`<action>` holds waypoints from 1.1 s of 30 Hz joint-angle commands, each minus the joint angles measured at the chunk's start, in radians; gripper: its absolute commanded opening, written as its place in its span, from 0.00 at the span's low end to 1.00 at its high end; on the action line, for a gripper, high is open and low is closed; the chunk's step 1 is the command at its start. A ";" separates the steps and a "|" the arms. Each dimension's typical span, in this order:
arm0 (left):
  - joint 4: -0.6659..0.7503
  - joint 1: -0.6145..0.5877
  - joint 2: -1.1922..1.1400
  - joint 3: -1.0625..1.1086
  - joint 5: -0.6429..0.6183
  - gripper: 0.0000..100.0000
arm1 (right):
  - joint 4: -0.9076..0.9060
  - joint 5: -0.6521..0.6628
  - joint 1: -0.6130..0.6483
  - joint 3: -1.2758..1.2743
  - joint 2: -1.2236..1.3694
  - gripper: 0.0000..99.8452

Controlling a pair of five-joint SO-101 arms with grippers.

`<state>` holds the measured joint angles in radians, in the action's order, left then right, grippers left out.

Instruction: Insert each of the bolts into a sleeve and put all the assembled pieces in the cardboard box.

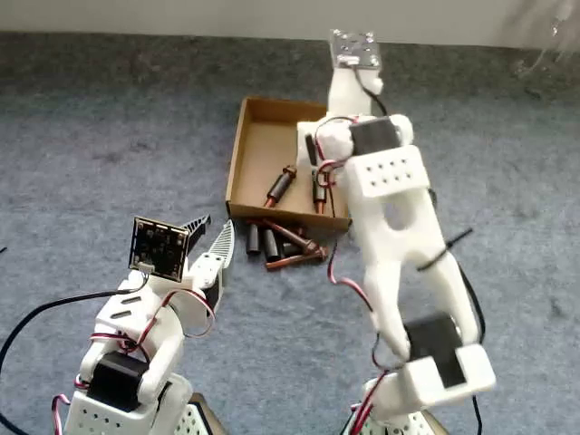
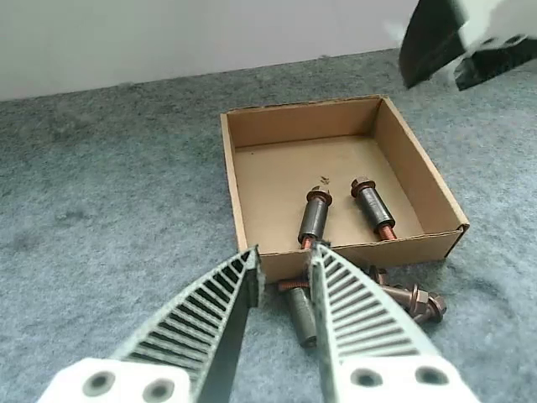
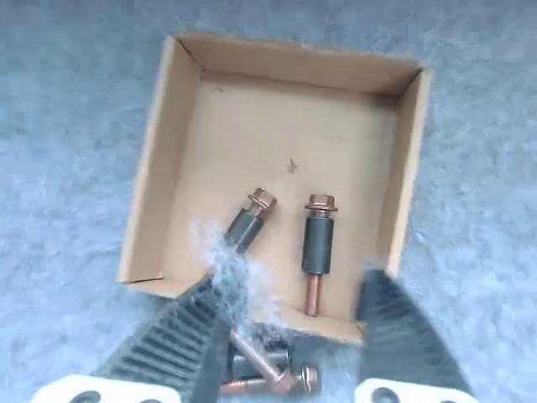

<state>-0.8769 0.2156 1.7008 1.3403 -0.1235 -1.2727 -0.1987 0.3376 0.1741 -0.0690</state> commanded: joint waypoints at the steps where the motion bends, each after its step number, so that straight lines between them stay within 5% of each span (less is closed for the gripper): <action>1: 0.021 -0.008 0.004 -0.012 0.008 0.10 | -0.088 -0.011 -0.031 -0.091 -0.179 0.03; 8: -0.008 -0.019 -0.134 -0.130 0.098 0.10 | -0.108 0.212 -0.170 -0.484 -0.381 0.02; 18: -0.275 -0.002 -1.076 -0.670 0.198 0.10 | 0.188 0.305 -0.199 -1.168 -0.631 0.03; 27: -0.296 0.018 -1.509 -0.892 0.092 0.21 | 0.257 0.227 -0.203 -1.198 -0.661 0.05; 33: -0.164 0.025 -1.613 -0.906 -0.003 0.21 | 0.265 0.218 -0.199 -1.265 -0.670 0.11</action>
<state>-1.1086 0.2202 0.0990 0.4902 -0.0928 -1.0242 0.0361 0.1458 -1.0856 -0.7104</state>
